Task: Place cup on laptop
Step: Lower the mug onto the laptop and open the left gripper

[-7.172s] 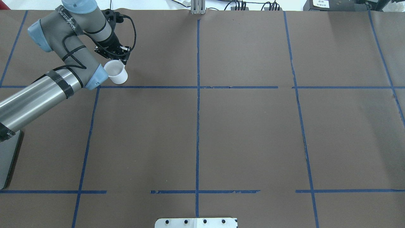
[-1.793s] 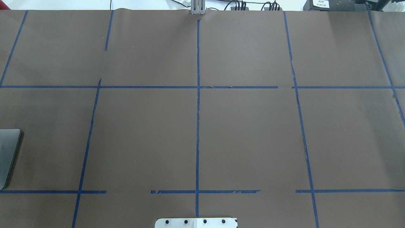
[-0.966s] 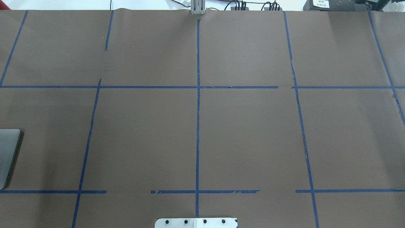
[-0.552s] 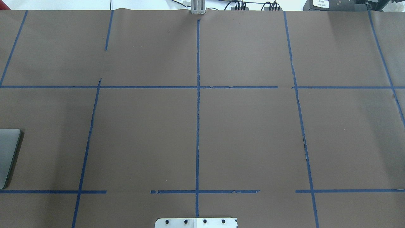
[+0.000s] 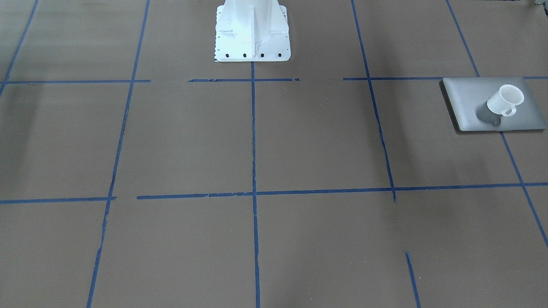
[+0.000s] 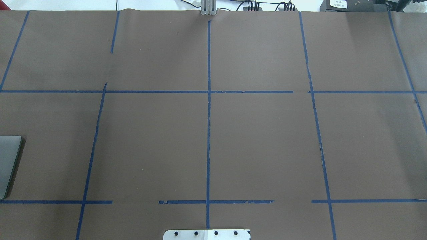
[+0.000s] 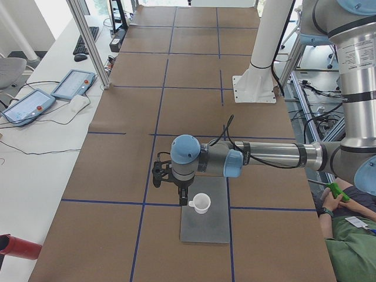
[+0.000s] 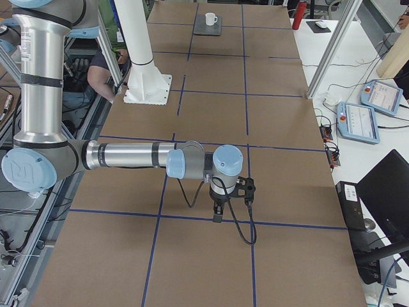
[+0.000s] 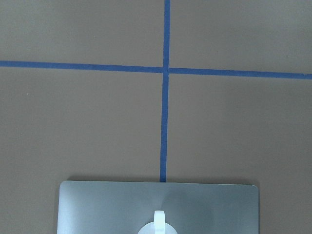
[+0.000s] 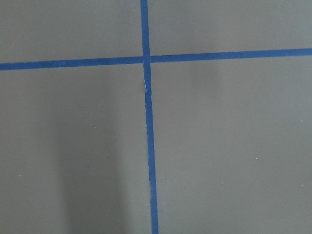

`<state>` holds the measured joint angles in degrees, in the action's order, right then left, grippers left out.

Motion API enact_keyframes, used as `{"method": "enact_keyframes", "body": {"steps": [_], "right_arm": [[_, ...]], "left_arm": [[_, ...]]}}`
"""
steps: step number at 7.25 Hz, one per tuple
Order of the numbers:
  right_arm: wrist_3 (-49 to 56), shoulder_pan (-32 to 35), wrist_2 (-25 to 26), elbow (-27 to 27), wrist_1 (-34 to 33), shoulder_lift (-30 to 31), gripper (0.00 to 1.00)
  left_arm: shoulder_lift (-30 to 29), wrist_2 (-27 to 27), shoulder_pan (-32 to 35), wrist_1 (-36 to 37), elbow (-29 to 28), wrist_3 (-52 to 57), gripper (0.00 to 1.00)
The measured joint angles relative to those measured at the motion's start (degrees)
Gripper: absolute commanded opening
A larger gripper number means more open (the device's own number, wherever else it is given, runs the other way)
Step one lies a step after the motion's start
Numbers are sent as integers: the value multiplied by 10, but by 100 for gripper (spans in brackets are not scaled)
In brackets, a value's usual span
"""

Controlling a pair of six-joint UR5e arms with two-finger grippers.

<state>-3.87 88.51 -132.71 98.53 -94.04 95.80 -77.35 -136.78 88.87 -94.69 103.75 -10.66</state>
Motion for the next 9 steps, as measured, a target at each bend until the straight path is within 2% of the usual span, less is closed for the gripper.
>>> {"method": "enact_keyframes", "body": {"steps": [5,9], "right_arm": [[0,0,0,0,0,0,100],[0,0,0,0,0,0,100]], "left_arm": [[-1,2,25,100,29,111,100],[-14,10,36,113,21,115,100]]}}
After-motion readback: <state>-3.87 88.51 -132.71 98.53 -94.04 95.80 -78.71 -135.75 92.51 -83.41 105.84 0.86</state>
